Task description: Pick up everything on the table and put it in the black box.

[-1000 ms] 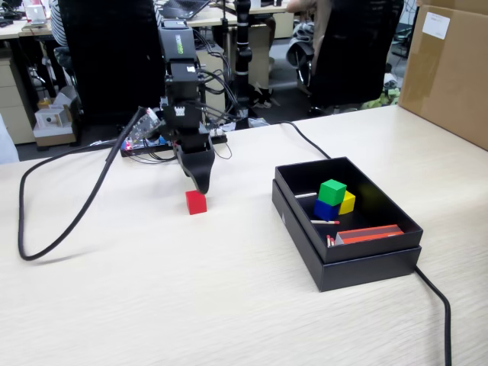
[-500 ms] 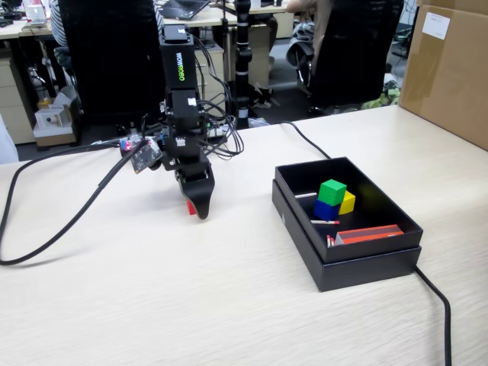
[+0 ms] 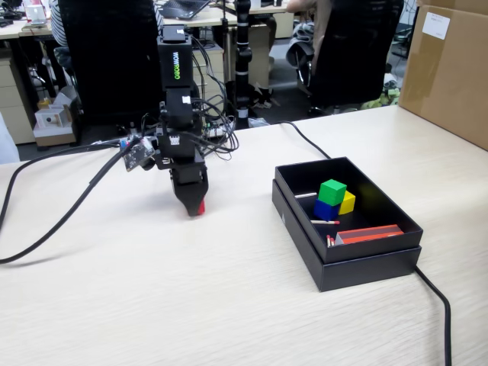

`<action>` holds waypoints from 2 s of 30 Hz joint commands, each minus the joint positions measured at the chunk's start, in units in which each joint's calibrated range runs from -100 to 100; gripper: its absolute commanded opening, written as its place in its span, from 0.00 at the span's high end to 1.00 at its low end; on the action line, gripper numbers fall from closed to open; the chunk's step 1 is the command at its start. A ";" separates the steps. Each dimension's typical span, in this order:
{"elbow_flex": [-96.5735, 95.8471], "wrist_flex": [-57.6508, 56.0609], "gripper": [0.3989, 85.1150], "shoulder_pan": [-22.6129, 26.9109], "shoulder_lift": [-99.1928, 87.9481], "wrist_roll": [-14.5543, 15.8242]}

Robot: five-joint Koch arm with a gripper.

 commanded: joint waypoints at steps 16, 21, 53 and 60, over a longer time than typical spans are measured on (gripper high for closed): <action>43.93 -6.38 0.92 19.73 23.94 9.82; 47.29 -6.38 0.92 20.12 34.38 10.94; -23.61 16.17 0.42 1.66 -55.23 2.83; -48.27 23.43 0.39 2.39 -70.72 3.17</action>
